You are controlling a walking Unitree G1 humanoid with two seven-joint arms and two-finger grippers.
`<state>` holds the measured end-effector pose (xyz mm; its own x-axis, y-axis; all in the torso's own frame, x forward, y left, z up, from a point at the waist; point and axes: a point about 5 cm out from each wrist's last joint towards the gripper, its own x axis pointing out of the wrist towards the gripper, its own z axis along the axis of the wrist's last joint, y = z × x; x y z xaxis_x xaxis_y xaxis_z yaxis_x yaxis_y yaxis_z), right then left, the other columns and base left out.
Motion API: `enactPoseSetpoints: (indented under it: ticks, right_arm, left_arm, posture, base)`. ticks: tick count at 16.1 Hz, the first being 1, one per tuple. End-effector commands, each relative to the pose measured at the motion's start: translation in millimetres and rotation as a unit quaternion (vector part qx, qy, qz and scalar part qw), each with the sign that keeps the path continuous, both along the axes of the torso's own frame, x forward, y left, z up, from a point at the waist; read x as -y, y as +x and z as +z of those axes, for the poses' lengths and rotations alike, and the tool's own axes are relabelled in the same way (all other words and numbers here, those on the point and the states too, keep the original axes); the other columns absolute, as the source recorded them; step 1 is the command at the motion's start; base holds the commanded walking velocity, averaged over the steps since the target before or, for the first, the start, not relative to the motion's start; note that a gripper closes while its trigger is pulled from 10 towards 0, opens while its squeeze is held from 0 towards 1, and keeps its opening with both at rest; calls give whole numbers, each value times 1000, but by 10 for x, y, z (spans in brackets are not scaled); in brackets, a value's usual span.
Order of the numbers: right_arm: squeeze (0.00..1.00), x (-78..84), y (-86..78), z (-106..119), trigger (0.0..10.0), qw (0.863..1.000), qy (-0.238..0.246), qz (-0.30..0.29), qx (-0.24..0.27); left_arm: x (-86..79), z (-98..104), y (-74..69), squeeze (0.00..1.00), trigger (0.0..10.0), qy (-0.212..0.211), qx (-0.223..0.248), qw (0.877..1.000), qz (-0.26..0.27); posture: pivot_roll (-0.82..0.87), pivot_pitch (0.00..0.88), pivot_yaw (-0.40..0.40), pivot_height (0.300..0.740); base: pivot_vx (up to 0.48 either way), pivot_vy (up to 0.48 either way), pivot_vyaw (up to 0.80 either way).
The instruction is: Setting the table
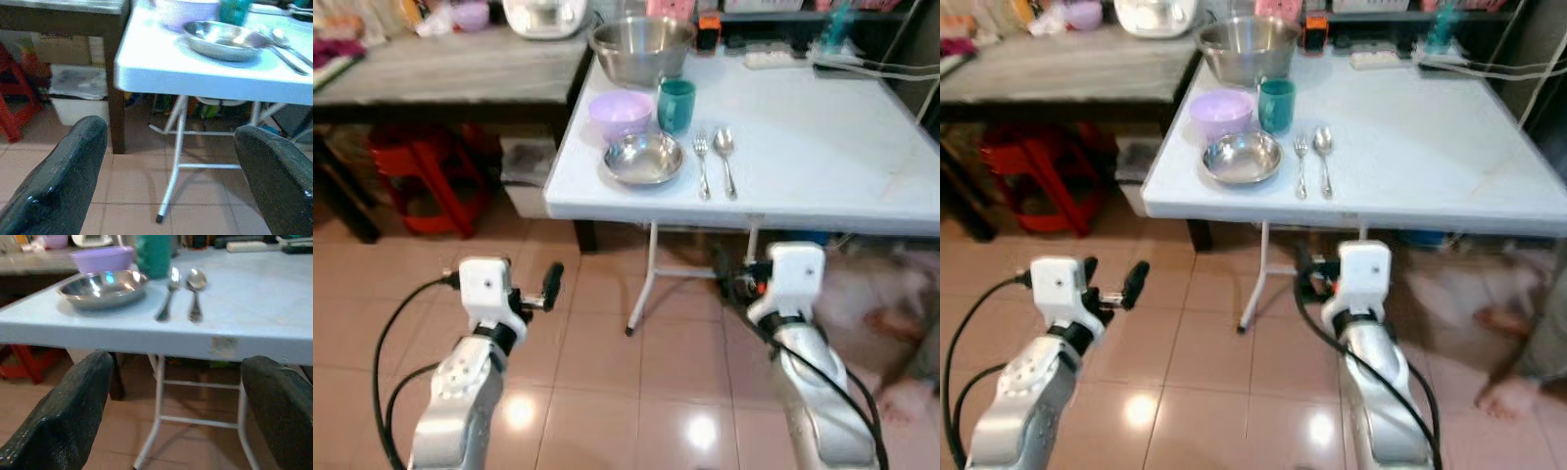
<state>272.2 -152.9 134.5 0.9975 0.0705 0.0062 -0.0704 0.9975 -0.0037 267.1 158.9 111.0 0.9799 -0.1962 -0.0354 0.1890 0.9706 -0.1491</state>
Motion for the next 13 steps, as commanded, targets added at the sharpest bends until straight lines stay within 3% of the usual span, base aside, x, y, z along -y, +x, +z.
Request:
enactPoseSetpoints:
  ticks: [1,4,13]
  right_arm:
    - [0,14,0,71,10000,1000,6,1,13]
    - [0,44,8,88,10000,1000,-1,-4,19]
    - [0,74,21,211,10000,999,-14,-9,49]
  left_arm:
    - [-9,35,-2,0,10000,0,8,1000,-7]
    - [7,51,-2,0,10000,-9,12,1000,-16]
    - [46,79,9,0,10000,-16,17,999,-27]
  posture:
    - [-129,107,75,740]
    - [-131,104,75,740]
    - [-136,106,75,740]
  base:
    - [0,0,0]
    - [81,0,0]
    - [328,0,0]
